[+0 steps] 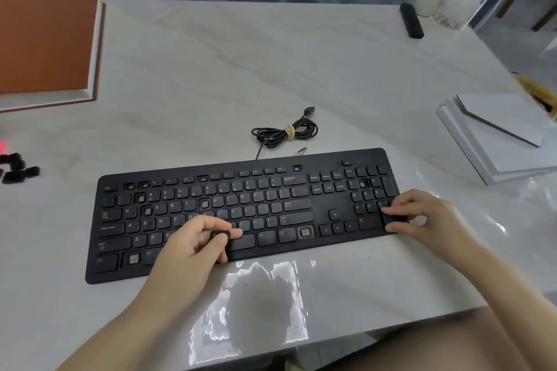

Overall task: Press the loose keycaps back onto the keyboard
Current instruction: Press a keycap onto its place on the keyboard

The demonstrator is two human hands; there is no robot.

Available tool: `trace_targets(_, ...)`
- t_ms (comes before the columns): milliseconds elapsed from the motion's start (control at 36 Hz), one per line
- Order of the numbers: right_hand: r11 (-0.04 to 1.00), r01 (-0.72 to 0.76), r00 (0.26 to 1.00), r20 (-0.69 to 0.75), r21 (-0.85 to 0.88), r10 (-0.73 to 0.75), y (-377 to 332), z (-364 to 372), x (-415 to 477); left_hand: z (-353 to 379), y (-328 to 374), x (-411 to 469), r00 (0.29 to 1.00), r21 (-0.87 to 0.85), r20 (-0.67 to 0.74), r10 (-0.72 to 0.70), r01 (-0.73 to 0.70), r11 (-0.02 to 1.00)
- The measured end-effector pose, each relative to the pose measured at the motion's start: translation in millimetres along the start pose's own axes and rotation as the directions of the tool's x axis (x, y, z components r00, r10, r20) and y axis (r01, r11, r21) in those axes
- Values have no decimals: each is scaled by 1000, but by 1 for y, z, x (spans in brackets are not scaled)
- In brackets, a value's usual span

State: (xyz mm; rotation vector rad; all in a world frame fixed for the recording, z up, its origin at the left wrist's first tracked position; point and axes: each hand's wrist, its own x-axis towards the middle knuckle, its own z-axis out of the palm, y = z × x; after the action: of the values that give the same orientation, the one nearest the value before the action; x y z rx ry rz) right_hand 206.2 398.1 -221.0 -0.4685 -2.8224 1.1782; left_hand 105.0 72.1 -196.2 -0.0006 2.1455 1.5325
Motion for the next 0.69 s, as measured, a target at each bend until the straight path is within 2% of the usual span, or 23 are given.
trace_targets(250,999,-10,999,-34,-54,8,-3,-2,4,-5,-5,5,1000,25,-9,-22,22,999)
trace_targets(556,991,-111,993,31,-73,114,-1,-4,9,-4,-7,3,999,16,-10,-43,44,999)
trace_targets(639,986,-80,996,-43,-146,75,8,3,-3,-1,-7,2,999,-32,15,-47,47,998)
trace_targets(694,955,22,992,-114,-295,-57,14,9,-12,1,-5,2,998,-104,39,-57,61,993)
